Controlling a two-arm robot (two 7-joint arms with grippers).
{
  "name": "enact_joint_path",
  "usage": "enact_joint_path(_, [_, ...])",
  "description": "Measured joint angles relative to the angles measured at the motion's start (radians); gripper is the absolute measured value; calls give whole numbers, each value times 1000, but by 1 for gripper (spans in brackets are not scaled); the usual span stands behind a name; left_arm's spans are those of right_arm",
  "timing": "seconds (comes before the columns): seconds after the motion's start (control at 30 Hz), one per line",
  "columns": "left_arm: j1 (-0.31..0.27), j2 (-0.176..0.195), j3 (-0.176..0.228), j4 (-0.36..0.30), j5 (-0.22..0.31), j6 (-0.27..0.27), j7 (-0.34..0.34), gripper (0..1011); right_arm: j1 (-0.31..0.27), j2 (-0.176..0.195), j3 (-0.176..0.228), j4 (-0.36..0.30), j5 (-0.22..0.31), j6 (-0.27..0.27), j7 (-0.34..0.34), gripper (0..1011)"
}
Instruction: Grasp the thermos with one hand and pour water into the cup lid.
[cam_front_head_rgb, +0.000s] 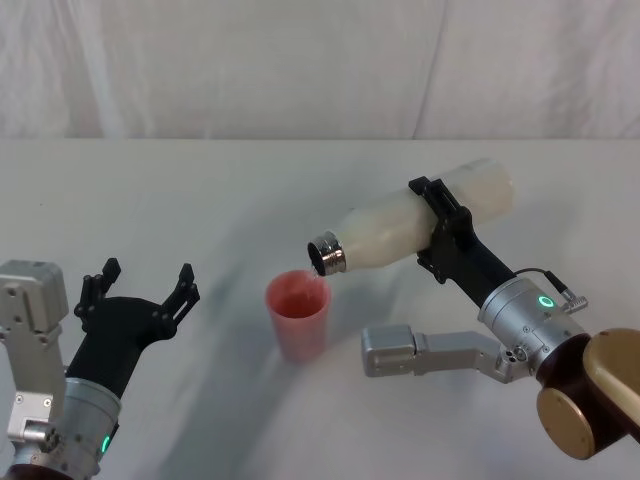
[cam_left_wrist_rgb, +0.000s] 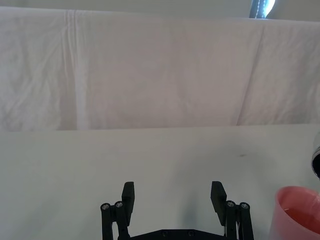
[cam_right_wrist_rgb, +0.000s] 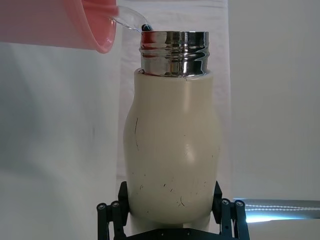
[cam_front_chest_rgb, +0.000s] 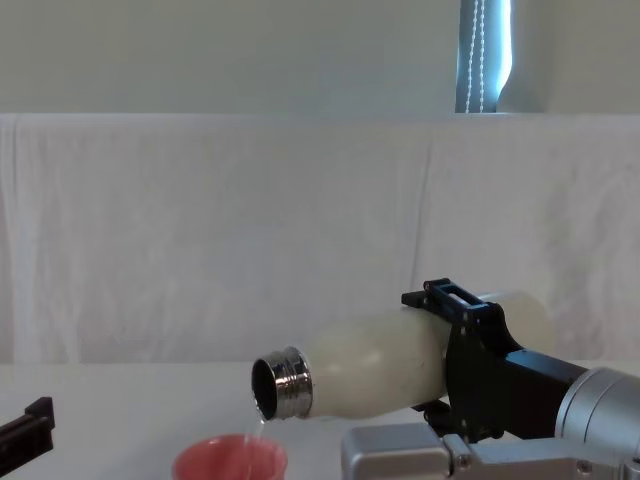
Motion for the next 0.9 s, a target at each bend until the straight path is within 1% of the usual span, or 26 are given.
enact_joint_path(0.9, [0,0,0,0,0,0,0,1001,0,6,-1,-2,-4,2,-1,956])
